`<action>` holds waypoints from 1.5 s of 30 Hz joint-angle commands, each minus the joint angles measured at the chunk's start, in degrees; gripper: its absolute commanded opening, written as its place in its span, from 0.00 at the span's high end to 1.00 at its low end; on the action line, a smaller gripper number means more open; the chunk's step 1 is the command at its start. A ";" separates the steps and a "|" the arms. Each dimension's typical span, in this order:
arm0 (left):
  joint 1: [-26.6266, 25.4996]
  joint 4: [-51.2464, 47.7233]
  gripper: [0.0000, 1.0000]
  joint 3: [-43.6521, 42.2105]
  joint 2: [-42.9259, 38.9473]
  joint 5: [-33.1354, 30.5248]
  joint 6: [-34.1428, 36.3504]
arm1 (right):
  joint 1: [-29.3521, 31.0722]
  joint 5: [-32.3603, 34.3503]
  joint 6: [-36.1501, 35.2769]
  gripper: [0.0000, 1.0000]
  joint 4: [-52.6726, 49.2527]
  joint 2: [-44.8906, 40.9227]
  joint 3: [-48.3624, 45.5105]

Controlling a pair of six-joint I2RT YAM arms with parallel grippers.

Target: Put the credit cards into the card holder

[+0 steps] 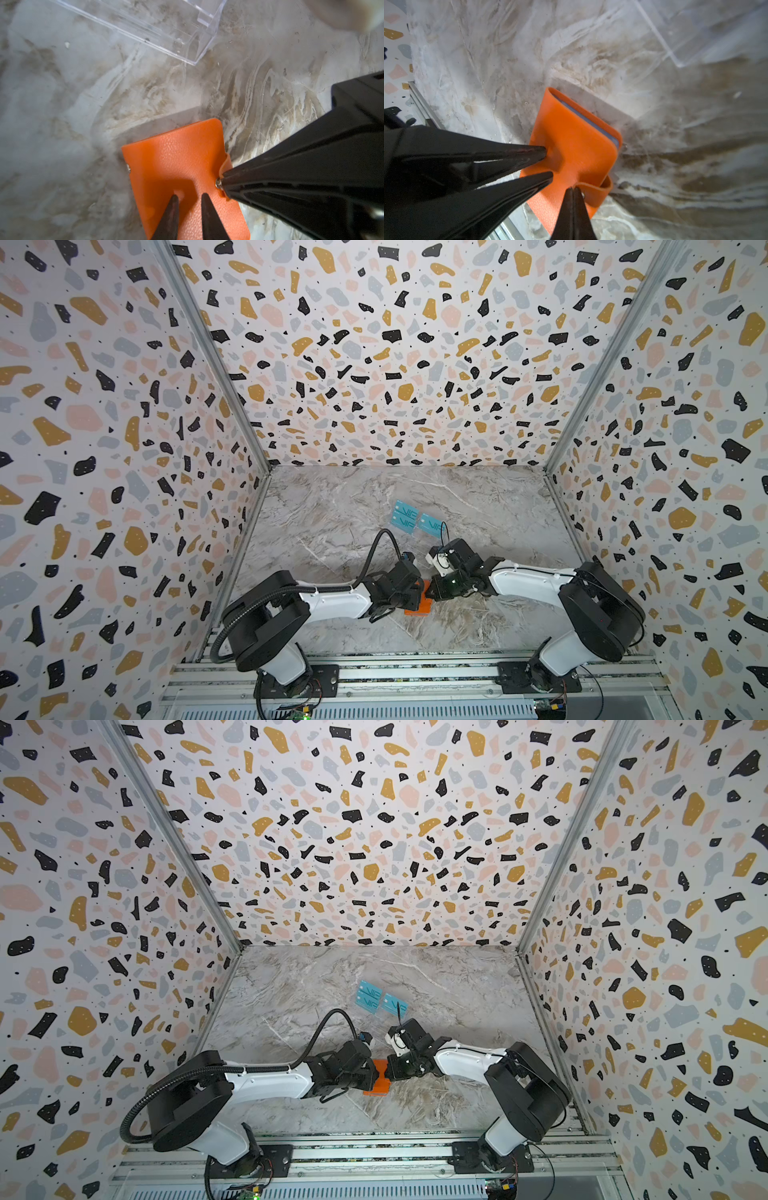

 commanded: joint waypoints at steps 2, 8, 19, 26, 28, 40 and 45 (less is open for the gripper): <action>-0.02 -5.97 0.76 -1.24 1.26 -1.28 0.46 | 2.00 5.77 -2.76 1.00 -4.79 2.00 2.15; -0.02 -5.89 0.76 -1.08 1.55 -1.29 0.56 | 2.06 8.17 -3.29 1.00 -8.13 1.89 2.47; -0.02 -6.24 0.76 -0.62 1.85 -1.20 0.87 | 3.92 10.40 -3.89 1.00 -9.93 4.12 3.73; -0.02 -6.31 0.76 -0.34 1.84 -1.11 0.83 | 5.12 13.58 -4.18 1.00 -14.04 6.03 5.22; -0.02 -6.28 0.76 -0.35 1.79 -1.11 0.83 | 5.43 13.62 -4.50 1.00 -14.76 6.86 5.42; -0.02 -5.76 0.76 -0.76 1.49 -1.16 0.59 | 6.83 12.47 -3.25 1.00 -16.40 10.85 4.72; -0.02 -5.05 0.76 -0.95 1.85 -0.89 0.52 | 6.92 12.16 -3.23 1.00 -17.02 11.90 4.18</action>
